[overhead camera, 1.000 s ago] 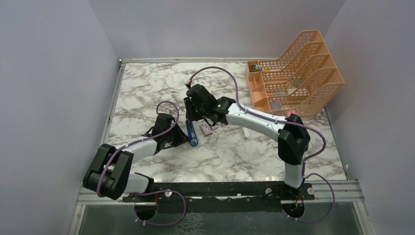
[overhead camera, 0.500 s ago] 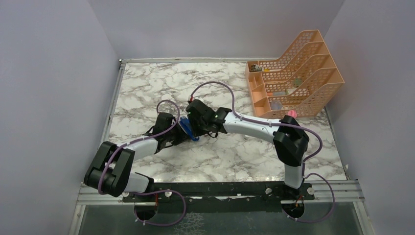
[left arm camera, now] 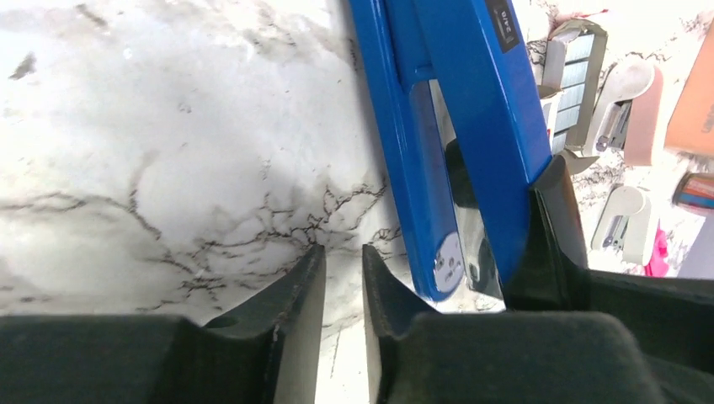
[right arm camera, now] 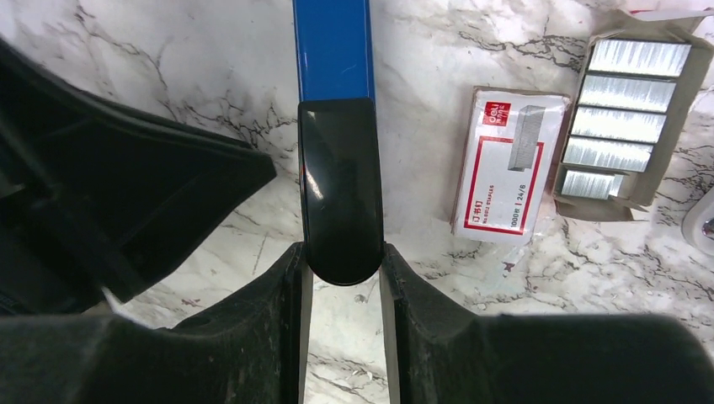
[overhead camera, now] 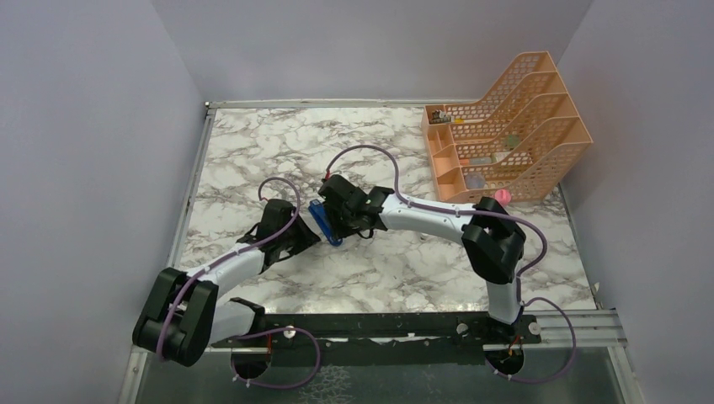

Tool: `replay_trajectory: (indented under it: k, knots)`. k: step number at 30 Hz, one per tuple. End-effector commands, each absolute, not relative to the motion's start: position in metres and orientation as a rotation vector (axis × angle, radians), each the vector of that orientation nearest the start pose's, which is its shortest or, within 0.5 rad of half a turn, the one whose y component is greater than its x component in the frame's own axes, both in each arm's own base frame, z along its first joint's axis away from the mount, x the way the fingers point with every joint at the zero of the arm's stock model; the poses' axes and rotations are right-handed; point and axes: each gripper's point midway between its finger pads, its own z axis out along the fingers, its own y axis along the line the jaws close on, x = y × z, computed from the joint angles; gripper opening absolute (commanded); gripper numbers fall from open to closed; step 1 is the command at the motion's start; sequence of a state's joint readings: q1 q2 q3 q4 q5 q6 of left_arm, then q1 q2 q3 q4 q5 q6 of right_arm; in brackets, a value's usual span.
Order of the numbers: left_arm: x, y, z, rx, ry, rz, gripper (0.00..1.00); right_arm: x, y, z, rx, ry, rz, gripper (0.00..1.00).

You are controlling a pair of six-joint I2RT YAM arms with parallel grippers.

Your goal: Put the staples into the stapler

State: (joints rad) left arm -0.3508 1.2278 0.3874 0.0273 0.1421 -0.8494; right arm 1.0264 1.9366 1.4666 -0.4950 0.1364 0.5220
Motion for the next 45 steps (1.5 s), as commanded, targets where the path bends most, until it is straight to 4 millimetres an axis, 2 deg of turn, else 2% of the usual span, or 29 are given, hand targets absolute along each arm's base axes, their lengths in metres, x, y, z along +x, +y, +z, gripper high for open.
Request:
replay_trajectory:
  k: [1,4,7,10,14,18,27,32,38,41,45]
  knots:
    - [0.241,-0.134,0.022,-0.623,2.431,-0.623,0.28,0.244,0.409,0.066,-0.662,2.547,0.423,0.37]
    - [0.243,-0.133,0.030,-0.629,2.402,-0.629,0.34,0.244,0.409,0.066,-0.667,2.550,0.419,0.40]
    - [0.243,-0.135,0.035,-0.635,2.392,-0.654,0.42,0.248,0.414,0.074,-0.658,2.515,0.446,0.49]
    - [0.244,-0.142,0.039,-0.621,2.404,-0.701,0.42,0.251,0.417,0.085,-0.653,2.480,0.465,0.59]
    - [0.246,-0.145,0.042,-0.609,2.406,-0.719,0.42,0.255,0.419,0.094,-0.659,2.448,0.475,0.61]
    - [0.246,-0.145,0.041,-0.600,2.406,-0.721,0.42,0.256,0.416,0.091,-0.684,2.447,0.445,0.58]
    - [0.246,-0.148,0.035,-0.578,2.431,-0.730,0.39,0.260,0.424,0.086,-0.815,2.404,0.437,0.42]
    - [0.246,-0.146,0.033,-0.575,2.438,-0.718,0.39,0.254,0.417,0.063,-0.846,2.474,0.389,0.33]
    - [0.248,-0.144,0.034,-0.576,2.437,-0.702,0.39,0.241,0.405,0.031,-0.835,2.603,0.322,0.31]
    - [0.250,-0.144,0.036,-0.571,2.432,-0.698,0.39,0.241,0.407,0.032,-0.816,2.607,0.330,0.31]
    - [0.253,-0.143,0.041,-0.570,2.428,-0.684,0.39,0.248,0.414,0.045,-0.799,2.578,0.351,0.33]
